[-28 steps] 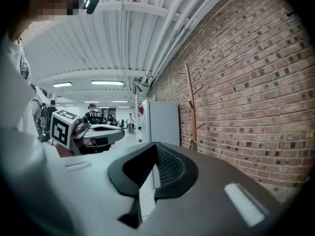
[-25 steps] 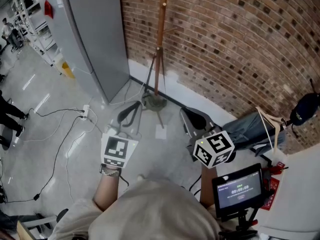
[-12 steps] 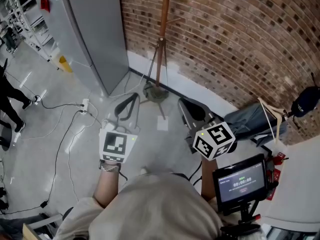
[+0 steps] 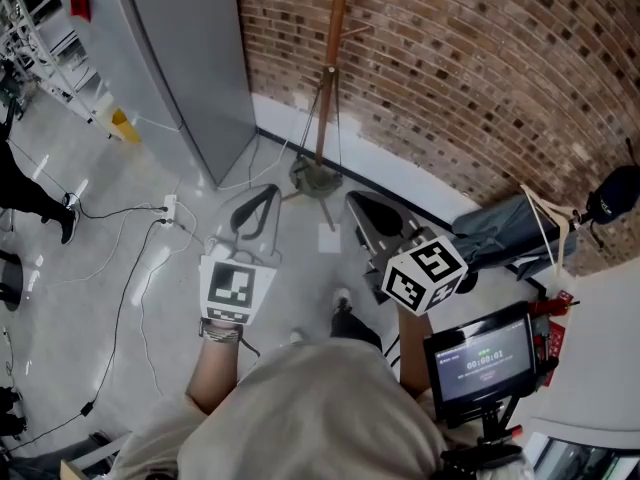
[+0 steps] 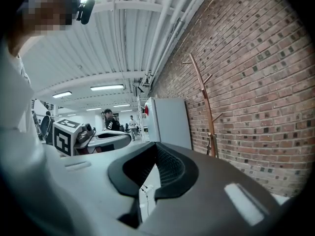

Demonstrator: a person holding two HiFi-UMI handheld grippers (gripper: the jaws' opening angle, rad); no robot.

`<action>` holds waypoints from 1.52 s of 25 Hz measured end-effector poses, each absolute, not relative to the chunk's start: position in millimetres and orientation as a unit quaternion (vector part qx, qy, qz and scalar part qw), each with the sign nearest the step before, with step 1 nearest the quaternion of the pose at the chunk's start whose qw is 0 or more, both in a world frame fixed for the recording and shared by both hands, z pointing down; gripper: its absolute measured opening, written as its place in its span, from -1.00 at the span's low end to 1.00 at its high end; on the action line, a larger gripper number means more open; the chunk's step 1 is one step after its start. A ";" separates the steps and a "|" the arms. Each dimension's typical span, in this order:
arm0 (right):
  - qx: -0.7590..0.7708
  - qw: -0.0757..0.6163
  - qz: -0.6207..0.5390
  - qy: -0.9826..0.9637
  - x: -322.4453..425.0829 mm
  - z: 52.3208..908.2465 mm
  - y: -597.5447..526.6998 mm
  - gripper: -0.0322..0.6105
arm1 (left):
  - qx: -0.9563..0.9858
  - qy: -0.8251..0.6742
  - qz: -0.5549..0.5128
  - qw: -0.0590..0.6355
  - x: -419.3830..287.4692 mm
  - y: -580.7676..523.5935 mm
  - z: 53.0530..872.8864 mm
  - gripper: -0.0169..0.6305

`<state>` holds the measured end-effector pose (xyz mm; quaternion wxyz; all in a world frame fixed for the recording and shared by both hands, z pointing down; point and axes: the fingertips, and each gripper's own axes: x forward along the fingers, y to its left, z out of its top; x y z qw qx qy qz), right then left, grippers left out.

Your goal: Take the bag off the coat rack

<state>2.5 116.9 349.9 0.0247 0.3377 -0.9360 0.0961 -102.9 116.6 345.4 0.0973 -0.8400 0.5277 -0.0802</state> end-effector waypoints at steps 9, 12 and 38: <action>0.338 0.033 0.084 -0.937 7.9 360.7 53.7 -0.89 | -0.840 0.528 -0.087 0.088 -97.8 51.0 360.7 -0.95; 0.335 0.033 0.074 -0.939 10.0 359.7 18.0 -0.89 | -0.834 0.537 -0.090 0.084 -98.1 16.8 362.2 -0.95; 0.346 0.074 0.098 -0.930 80.5 378.8 -210.8 -0.89 | -0.805 0.581 -0.112 0.042 -50.3 -191.9 375.4 -0.95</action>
